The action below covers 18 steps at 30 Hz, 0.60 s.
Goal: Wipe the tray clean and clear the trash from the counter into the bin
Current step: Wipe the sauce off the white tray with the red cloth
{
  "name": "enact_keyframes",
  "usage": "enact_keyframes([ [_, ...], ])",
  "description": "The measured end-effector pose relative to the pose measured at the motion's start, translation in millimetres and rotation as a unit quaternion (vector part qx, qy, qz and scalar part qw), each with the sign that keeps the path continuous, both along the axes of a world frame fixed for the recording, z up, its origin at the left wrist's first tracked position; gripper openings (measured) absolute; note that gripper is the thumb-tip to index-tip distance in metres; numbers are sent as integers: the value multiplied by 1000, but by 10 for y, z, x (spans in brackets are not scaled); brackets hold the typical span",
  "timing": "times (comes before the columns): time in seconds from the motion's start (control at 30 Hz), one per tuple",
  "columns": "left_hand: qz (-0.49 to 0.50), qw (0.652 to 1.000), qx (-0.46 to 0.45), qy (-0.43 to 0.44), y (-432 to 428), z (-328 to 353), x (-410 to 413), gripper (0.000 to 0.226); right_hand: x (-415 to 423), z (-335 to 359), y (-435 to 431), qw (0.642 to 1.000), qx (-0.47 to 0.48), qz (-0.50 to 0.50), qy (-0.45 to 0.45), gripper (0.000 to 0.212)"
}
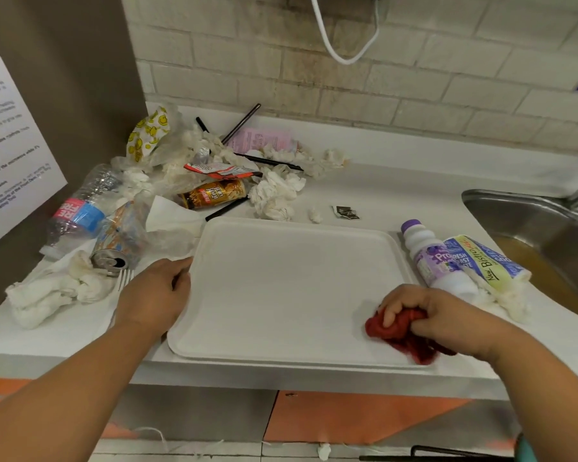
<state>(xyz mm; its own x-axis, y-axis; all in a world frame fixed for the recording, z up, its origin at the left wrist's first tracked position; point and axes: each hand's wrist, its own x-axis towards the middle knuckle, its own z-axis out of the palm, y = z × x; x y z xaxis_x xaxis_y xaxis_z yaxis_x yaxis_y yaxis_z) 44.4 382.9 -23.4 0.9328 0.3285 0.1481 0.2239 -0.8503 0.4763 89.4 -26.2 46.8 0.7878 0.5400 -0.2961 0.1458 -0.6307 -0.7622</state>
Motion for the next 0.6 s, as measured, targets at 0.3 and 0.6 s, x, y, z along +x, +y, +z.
enact_keyframes([
  [0.3,13,1000,16,5,-50,20,-4,36,-379,-210,700,990,-5,99,-99,47],
  [0.6,5,1000,1,2,-25,20,-8,36,-401,-318,479,991,9,56,-122,49],
])
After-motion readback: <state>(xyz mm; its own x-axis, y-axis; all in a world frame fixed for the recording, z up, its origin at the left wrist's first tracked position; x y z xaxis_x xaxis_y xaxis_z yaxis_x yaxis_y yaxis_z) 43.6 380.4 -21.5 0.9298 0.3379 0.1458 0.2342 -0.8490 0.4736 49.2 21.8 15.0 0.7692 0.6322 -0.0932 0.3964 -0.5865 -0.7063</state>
